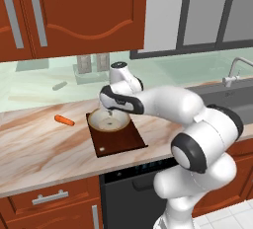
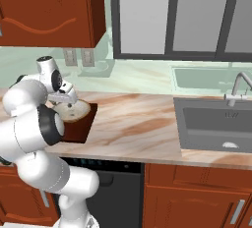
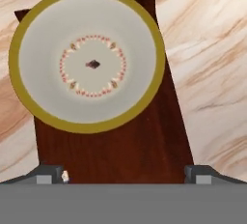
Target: Place the two vegetables and bowl onto the tray for setting up a vegetable dip station.
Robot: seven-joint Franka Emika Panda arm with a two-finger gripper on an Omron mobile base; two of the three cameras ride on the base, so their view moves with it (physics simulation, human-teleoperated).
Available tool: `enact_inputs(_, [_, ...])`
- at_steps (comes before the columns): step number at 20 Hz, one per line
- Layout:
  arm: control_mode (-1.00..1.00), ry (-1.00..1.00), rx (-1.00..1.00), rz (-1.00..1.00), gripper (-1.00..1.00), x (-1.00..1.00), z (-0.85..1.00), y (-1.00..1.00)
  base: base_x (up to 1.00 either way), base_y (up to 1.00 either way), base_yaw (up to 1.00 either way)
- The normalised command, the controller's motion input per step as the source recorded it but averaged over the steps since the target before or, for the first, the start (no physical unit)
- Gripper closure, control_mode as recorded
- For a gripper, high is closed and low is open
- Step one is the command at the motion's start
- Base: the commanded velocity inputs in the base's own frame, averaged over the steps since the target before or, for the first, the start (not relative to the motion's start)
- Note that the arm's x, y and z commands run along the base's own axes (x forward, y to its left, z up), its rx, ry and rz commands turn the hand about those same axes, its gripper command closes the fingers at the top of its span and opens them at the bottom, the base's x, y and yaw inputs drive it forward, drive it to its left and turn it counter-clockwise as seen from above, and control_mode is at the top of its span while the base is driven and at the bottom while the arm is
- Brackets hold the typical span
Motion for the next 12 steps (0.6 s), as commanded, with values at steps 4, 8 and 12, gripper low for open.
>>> enact_inputs(4, [-1.0,0.02,-0.01,0.23,-1.0,0.0,0.16,0.25,0.0,0.0,0.0])
enact_inputs(8, [-1.0,0.05,0.0,0.26,-1.0,0.01,0.05,0.21,0.0,0.0,0.0])
enact_inputs(12, [-1.0,0.04,0.0,0.3,-1.0,0.01,0.0,0.22,0.0,0.0,0.0])
